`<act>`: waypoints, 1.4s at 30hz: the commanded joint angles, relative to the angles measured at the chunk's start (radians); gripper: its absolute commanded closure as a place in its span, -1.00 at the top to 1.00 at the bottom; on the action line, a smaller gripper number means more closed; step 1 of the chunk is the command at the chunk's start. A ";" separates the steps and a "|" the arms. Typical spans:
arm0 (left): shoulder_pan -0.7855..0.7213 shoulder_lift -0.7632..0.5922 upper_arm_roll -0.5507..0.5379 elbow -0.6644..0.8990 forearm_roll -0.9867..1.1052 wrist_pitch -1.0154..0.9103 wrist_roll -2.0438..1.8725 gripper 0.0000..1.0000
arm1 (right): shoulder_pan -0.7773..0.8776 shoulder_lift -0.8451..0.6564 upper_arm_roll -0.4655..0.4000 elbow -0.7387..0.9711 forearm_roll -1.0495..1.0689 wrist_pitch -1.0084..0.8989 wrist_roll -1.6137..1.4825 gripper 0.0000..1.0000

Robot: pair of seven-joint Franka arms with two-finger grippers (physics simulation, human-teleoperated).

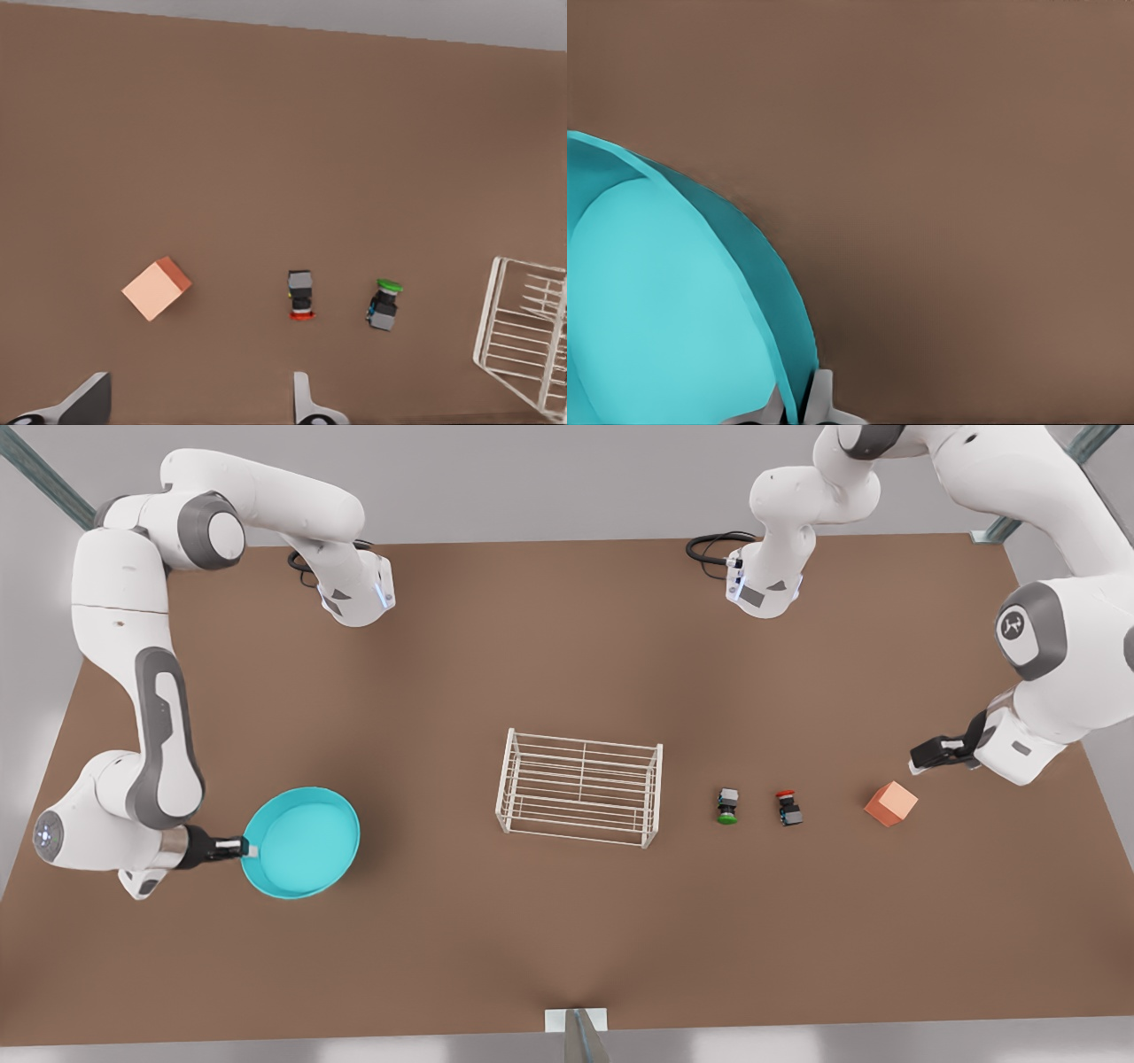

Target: Place the plate on the shelf with right arm and place the red button switch in the plate with left arm

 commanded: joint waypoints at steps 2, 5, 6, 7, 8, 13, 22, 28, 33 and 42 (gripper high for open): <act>-0.036 0.011 -0.023 -0.144 0.013 0.174 0.151 1.00 | 0.003 -0.038 0.022 -0.001 0.009 -0.124 0.064 -0.62; -0.031 0.123 -0.048 -0.149 0.011 0.289 0.187 1.00 | 0.024 -0.070 0.063 0.000 0.011 -0.174 0.116 -0.61; -0.017 0.171 -0.046 -0.149 0.011 0.313 0.037 1.00 | 0.027 -0.081 0.082 0.000 0.011 -0.191 0.147 -0.61; -0.011 0.194 -0.046 -0.150 0.011 0.320 -0.134 1.00 | 0.038 -0.091 0.097 0.000 0.009 -0.200 0.179 -0.61; -0.010 0.195 -0.048 -0.158 0.008 0.321 -0.243 1.00 | 0.060 -0.102 0.108 0.002 0.011 -0.219 0.211 -0.61; -0.106 0.235 -0.055 -0.299 0.005 0.548 -0.554 1.00 | 0.115 -0.145 0.218 0.005 0.009 -0.231 0.392 -0.61; -0.091 0.269 -0.037 -0.420 0.092 0.775 -0.554 1.00 | 0.365 -0.180 0.266 0.005 0.012 -0.211 0.616 -0.60; -0.091 0.309 -0.037 -0.430 0.092 0.829 -0.543 1.00 | 0.511 -0.127 0.261 -0.003 0.011 -0.144 0.699 -0.57; -0.091 0.336 -0.040 -0.443 0.094 0.840 -0.540 1.00 | 0.555 -0.079 0.258 0.002 0.011 -0.049 0.751 -0.60; -0.086 0.352 -0.042 -0.491 0.094 0.895 -0.461 1.00 | 0.597 -0.021 0.243 0.025 0.009 0.080 0.809 -0.61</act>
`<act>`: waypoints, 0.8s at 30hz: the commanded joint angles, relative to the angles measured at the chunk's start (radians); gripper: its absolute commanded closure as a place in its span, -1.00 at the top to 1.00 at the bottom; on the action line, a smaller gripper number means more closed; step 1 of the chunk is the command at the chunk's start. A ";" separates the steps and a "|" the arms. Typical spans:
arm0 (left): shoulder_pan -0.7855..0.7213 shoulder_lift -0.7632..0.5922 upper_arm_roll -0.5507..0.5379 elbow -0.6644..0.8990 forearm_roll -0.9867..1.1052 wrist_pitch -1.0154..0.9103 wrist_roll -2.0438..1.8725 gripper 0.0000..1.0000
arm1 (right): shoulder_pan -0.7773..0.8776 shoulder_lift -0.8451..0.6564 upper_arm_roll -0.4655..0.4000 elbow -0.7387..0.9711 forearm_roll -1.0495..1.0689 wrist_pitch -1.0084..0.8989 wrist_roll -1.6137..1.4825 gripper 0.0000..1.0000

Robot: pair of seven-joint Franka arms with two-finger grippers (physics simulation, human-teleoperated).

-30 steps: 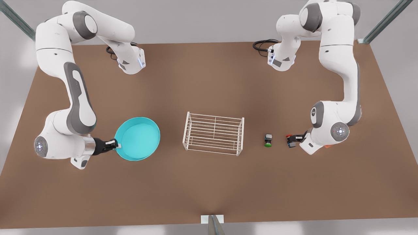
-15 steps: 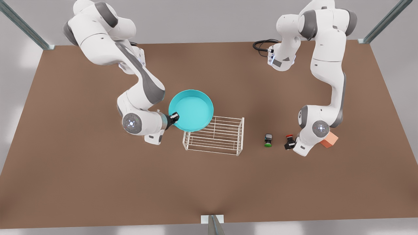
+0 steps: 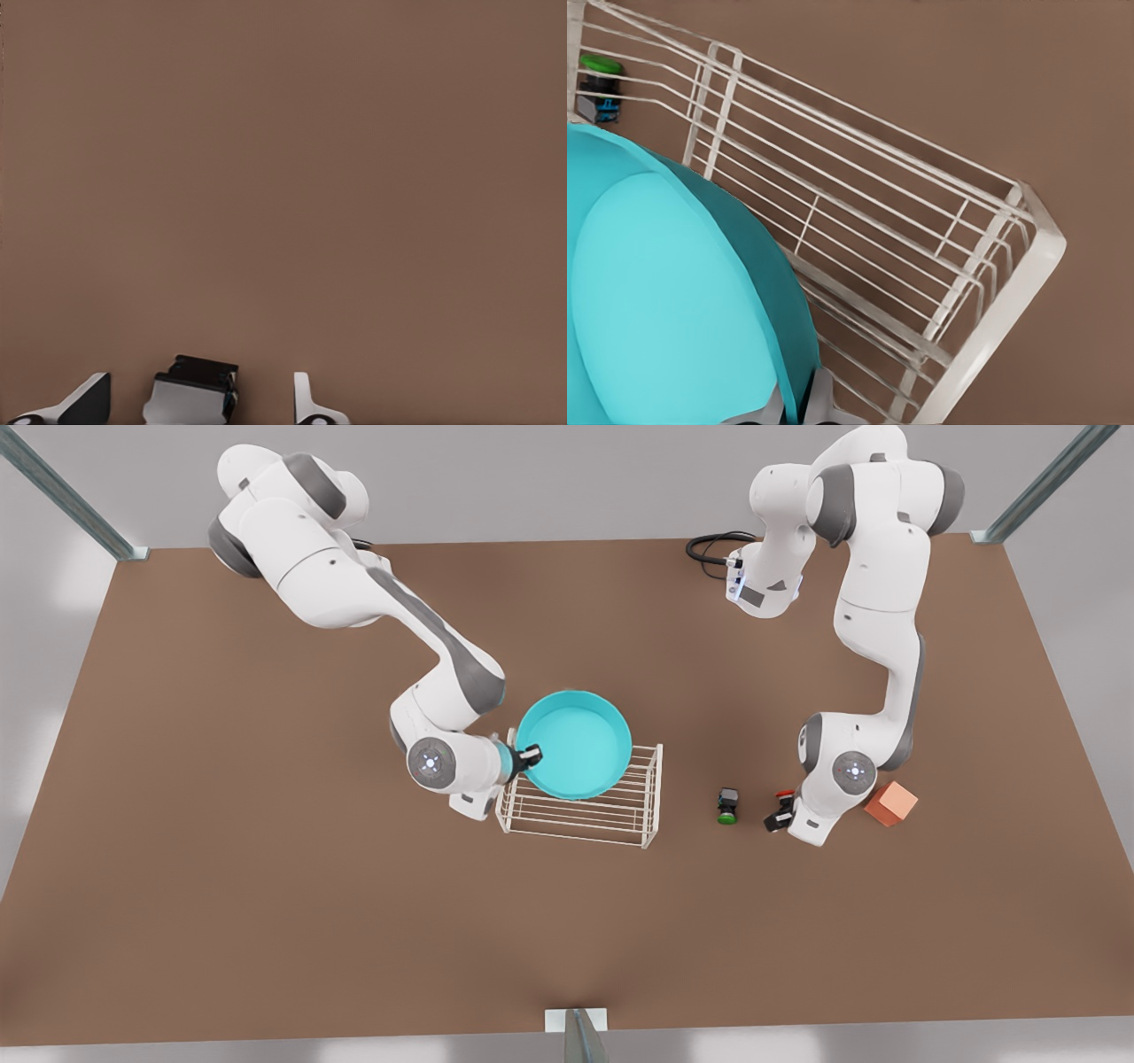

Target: Place the plate on the shelf with right arm and place the red button switch in the plate with left arm

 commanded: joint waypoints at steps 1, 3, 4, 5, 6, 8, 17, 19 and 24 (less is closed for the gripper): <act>0.000 -0.001 0.000 -0.004 0.002 0.023 -0.024 1.00 | 0.002 0.004 0.000 0.001 -0.006 0.067 0.215 -0.61; -0.002 -0.001 -0.001 -0.010 0.002 0.023 -0.024 0.99 | 0.000 0.004 0.000 0.001 -0.006 0.068 0.201 -0.06; -0.002 -0.002 0.000 -0.016 0.002 0.023 -0.024 0.89 | -0.017 -0.001 0.000 0.000 -0.016 0.122 0.190 1.00; -0.002 -0.004 -0.001 -0.018 0.002 0.023 -0.024 0.60 | -0.026 -0.025 0.000 0.000 -0.013 0.123 0.183 1.00; -0.002 -0.004 0.000 -0.019 0.002 0.023 -0.026 0.18 | -0.028 -0.088 -0.035 0.001 -0.009 0.122 0.183 1.00; -0.002 -0.004 -0.001 -0.019 0.002 0.023 -0.026 -0.16 | -0.026 -0.288 -0.113 0.009 -0.019 0.090 0.126 1.00; -0.012 -0.119 -0.012 0.065 0.011 -0.220 -0.001 -0.25 | -0.115 -0.374 -0.576 -0.106 -0.294 -0.314 -0.500 1.00; -0.012 -0.189 -0.061 0.134 0.010 -0.386 -0.010 -0.25 | -0.144 -0.357 -0.575 -0.105 -0.253 -0.315 -0.455 1.00; -0.012 -0.212 -0.308 0.387 -0.002 -0.656 -0.337 -0.25 | -0.141 -0.337 -0.570 -0.101 -0.217 -0.308 -0.432 1.00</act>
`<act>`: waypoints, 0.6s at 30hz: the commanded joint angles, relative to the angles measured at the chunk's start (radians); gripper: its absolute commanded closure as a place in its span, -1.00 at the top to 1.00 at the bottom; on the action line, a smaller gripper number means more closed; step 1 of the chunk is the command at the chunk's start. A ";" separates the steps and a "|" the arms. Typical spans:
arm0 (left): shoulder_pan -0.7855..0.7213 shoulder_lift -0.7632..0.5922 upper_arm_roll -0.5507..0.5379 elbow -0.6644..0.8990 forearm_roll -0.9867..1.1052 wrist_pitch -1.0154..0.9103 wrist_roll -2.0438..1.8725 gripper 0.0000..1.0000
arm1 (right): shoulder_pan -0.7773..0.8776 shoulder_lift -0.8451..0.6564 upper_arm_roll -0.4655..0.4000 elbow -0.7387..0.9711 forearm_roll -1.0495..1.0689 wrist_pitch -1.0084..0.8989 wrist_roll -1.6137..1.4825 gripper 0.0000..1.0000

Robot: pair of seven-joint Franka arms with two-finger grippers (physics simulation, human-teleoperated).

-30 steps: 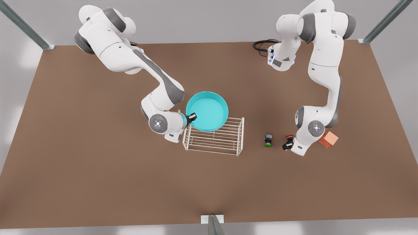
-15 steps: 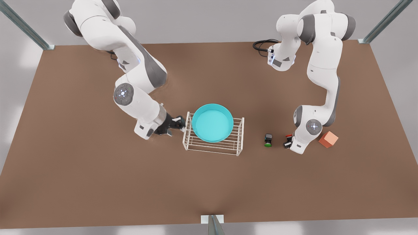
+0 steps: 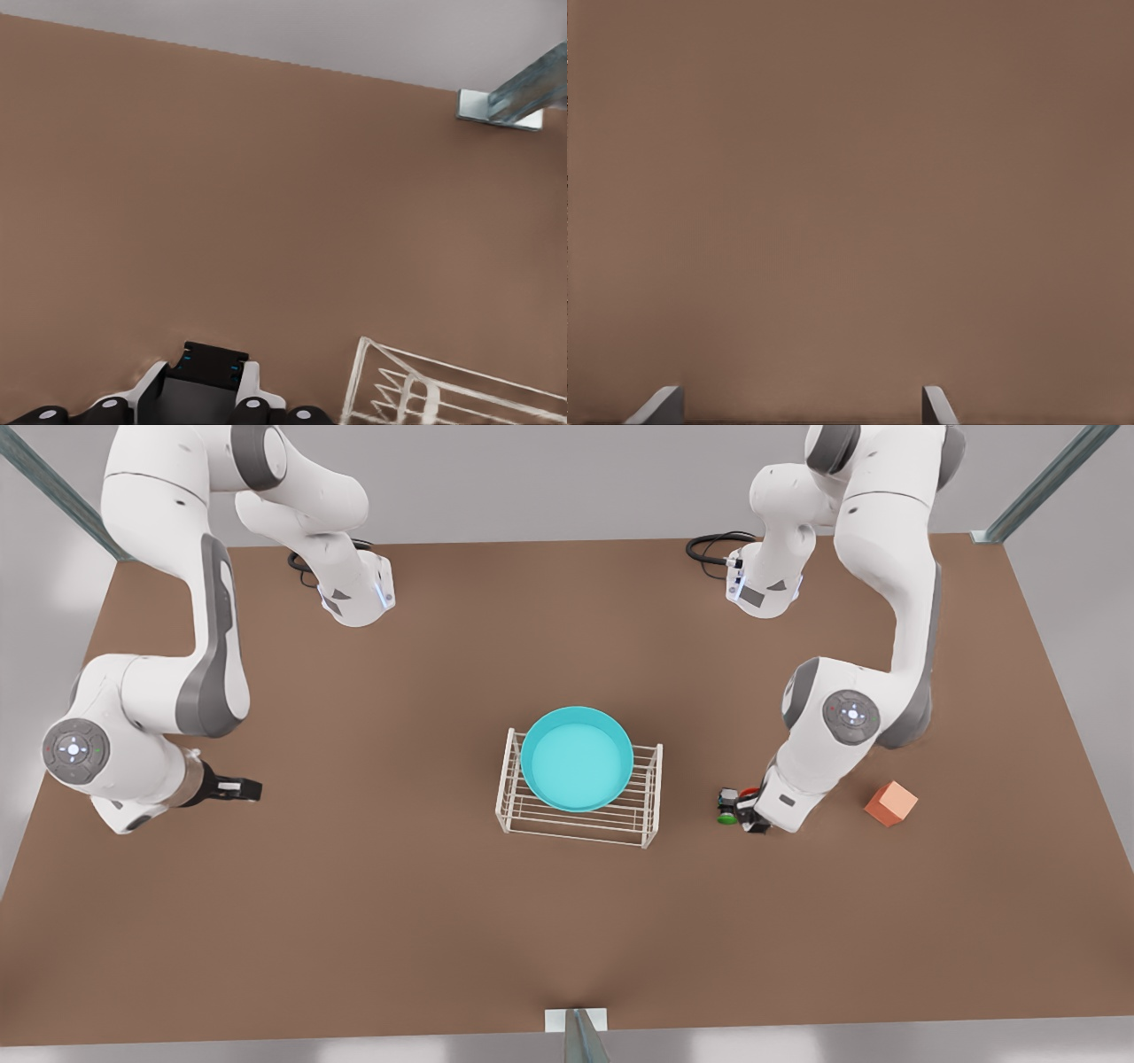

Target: Place the plate on the shelf with right arm and place the red button switch in the plate with left arm

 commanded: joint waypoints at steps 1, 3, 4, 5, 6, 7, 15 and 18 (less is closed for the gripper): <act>-0.003 0.011 -0.082 0.070 -0.047 -0.218 -0.394 -0.25 | 0.003 0.002 0.001 0.001 0.022 -0.036 -0.243 1.00; -0.020 0.043 -0.127 0.133 -0.143 -0.180 -0.575 -0.25 | 0.003 0.002 0.001 0.002 0.020 -0.036 -0.235 1.00; -0.026 0.057 -0.136 0.135 -0.229 -0.079 -0.658 -0.25 | 0.003 0.002 0.001 0.002 0.022 -0.036 -0.235 1.00; -0.063 0.085 -0.136 0.133 -0.240 0.003 -0.734 -0.25 | 0.003 0.002 0.001 0.002 0.022 -0.039 -0.235 1.00; -0.094 0.106 -0.136 0.120 -0.233 0.053 -0.747 -0.25 | 0.003 0.002 0.001 0.002 0.022 -0.041 -0.235 1.00; -0.120 0.134 -0.135 0.106 -0.223 0.074 -0.745 -0.25 | 0.001 0.002 0.001 0.002 0.020 -0.041 -0.237 1.00; -0.250 0.169 -0.135 0.017 -0.164 0.187 -0.779 1.00 | -0.002 0.008 0.001 0.002 0.022 -0.038 -0.237 1.00; -0.213 0.141 -0.125 0.049 -0.082 0.034 -0.673 1.00 | 0.000 0.008 0.001 0.002 0.022 -0.038 -0.237 1.00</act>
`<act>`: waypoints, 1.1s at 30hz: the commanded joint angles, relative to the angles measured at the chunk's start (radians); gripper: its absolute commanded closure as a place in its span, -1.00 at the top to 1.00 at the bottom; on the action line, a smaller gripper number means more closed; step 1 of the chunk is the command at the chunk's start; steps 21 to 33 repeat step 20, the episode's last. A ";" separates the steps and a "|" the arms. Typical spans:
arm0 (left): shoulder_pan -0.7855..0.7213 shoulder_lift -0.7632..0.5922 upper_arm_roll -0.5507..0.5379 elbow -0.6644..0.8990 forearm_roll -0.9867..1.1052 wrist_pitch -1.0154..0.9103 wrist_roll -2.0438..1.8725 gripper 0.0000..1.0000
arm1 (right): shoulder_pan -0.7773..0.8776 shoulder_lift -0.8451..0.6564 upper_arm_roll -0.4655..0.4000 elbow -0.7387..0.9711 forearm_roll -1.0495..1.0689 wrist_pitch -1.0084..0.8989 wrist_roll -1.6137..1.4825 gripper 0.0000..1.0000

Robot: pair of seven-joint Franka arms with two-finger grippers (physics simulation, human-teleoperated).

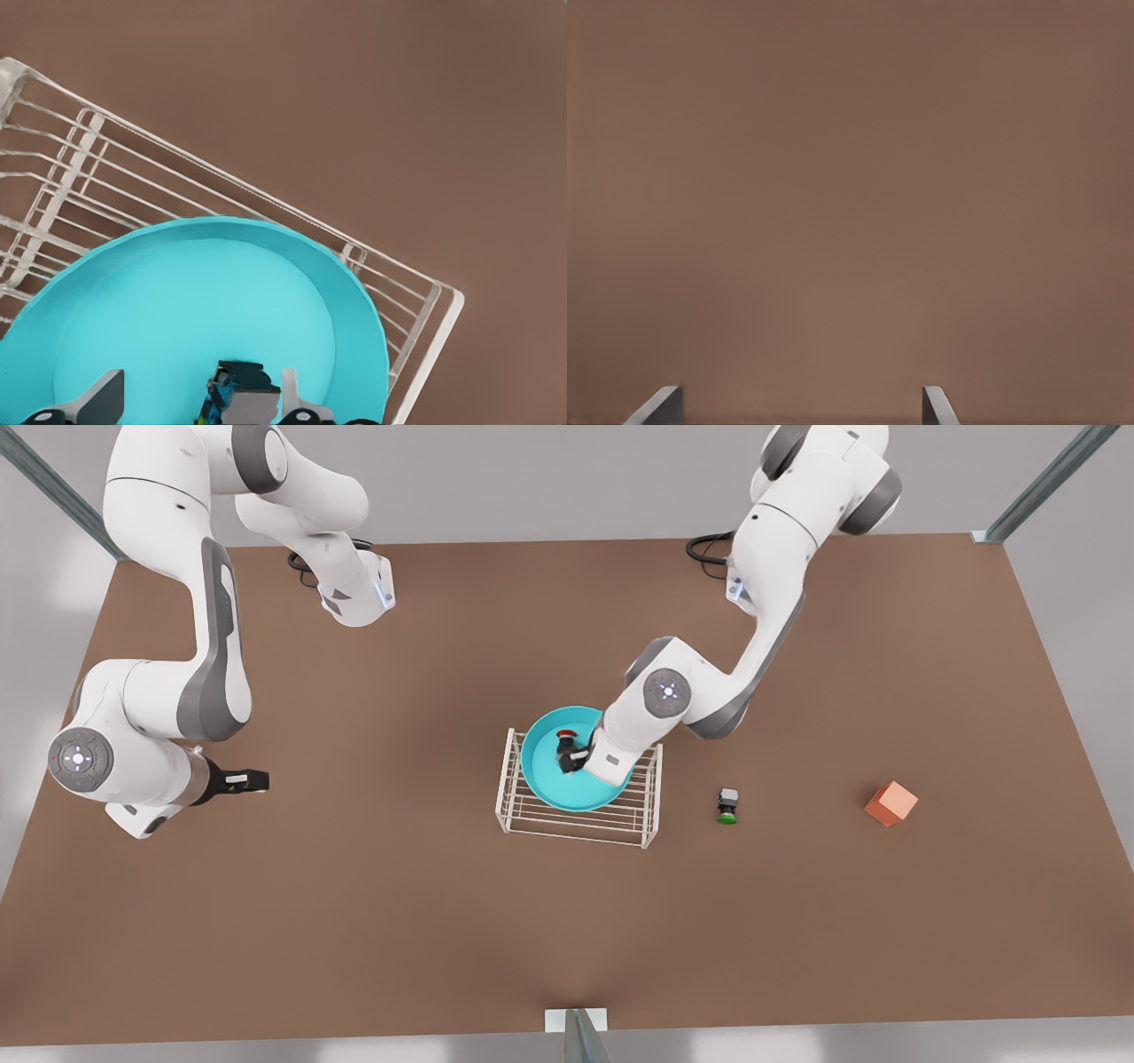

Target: Place the plate on the shelf with right arm and place the red button switch in the plate with left arm

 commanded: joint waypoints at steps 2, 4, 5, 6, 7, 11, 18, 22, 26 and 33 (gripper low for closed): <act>0.016 -0.015 0.005 0.022 0.115 -0.118 -0.177 1.00 | 0.000 -0.001 0.000 0.000 0.001 -0.002 -0.088 1.00; 0.090 -0.018 0.009 0.180 0.166 -0.373 0.037 1.00 | 0.000 -0.001 0.000 0.002 0.001 -0.002 -0.088 1.00; 0.128 -0.061 0.009 0.217 0.215 -0.505 0.165 1.00 | 0.000 -0.001 0.000 0.002 0.001 -0.003 -0.088 1.00; 0.188 -0.113 0.009 0.215 0.236 -0.606 0.358 1.00 | -0.001 -0.001 0.000 0.008 0.001 -0.006 -0.091 1.00; 0.219 -0.132 0.014 0.200 0.282 -0.632 0.479 1.00 | -0.001 -0.001 0.000 0.010 0.001 -0.006 -0.092 1.00; 0.326 -0.167 0.188 0.212 0.183 -0.730 1.051 1.00 | 0.000 0.002 0.000 0.010 0.001 -0.005 -0.088 1.00; 0.266 -0.362 0.364 -0.055 -0.011 -0.424 1.173 1.00 | 0.000 0.008 0.000 0.010 0.002 -0.002 -0.086 1.00; 0.268 -0.360 0.362 -0.055 -0.018 -0.424 1.173 1.00 | 0.000 0.010 0.000 0.010 0.002 -0.002 -0.086 1.00; 0.268 -0.360 0.362 -0.055 -0.018 -0.424 1.173 1.00 | 0.000 0.010 0.000 0.010 0.002 -0.002 -0.086 1.00; 0.268 -0.360 0.362 -0.055 -0.018 -0.424 1.173 1.00 | 0.000 0.010 0.000 0.010 0.002 -0.002 -0.086 1.00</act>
